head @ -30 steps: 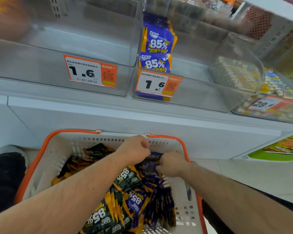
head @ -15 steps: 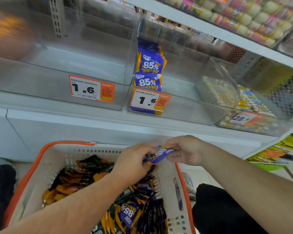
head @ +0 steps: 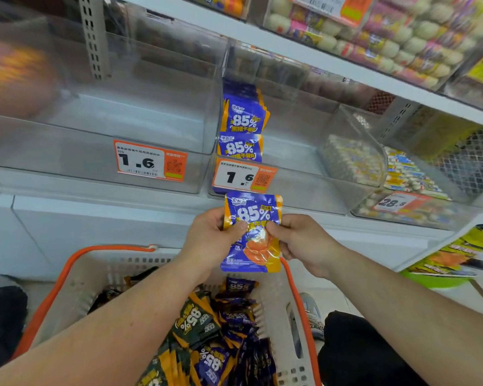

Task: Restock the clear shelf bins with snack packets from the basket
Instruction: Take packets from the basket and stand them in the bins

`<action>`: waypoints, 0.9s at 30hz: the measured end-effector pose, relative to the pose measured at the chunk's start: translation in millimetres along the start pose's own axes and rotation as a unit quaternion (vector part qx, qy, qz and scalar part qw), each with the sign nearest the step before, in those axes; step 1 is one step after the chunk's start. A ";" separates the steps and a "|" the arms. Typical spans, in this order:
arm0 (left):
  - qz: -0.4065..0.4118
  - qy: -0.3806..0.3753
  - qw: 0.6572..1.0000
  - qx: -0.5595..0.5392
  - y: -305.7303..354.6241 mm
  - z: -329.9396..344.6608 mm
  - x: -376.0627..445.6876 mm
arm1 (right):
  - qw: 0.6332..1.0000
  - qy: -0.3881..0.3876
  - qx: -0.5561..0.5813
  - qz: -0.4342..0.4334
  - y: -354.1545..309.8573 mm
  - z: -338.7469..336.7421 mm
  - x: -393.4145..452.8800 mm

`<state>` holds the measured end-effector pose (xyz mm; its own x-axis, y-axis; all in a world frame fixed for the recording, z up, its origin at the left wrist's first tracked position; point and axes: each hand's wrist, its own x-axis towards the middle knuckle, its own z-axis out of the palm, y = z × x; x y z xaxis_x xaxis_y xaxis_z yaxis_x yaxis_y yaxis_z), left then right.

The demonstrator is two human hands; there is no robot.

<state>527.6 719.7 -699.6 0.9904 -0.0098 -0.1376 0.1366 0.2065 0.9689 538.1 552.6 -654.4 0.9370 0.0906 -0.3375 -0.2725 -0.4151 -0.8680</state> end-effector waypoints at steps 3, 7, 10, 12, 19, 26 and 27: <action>0.021 -0.020 0.999 0.020 7.6 -0.1 -2.1 | 0.998 0.014 0.043 -0.053 -11.7 1.1 -9.0; 0.081 -0.028 0.996 0.001 33.5 -1.1 3.7 | 0.983 0.067 0.024 -0.168 -32.9 -4.0 -11.0; 0.128 -0.002 0.992 -0.018 52.2 -2.3 9.8 | 0.958 0.140 -0.001 -0.252 -66.0 -14.5 2.5; 0.134 0.019 0.990 -0.024 56.2 -2.1 12.0 | 0.934 0.195 0.008 -0.299 -86.7 -22.5 13.3; 0.105 0.046 0.993 0.014 43.3 -7.5 14.8 | 0.918 0.262 -0.030 -0.297 -116.4 -19.4 54.4; 0.080 0.041 0.995 0.050 36.5 -9.1 17.8 | 0.927 0.210 -0.289 -0.117 -123.0 1.9 91.8; 0.075 0.040 0.995 0.054 34.9 -9.7 18.1 | 0.911 0.168 -0.369 -0.082 -126.6 3.6 90.1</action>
<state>550.1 736.3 -670.4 0.9957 0.0922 -0.0008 -0.0079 0.0935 0.9956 656.2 616.5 -576.3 0.9996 -0.0239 0.0123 -0.0176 -0.9269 -0.3748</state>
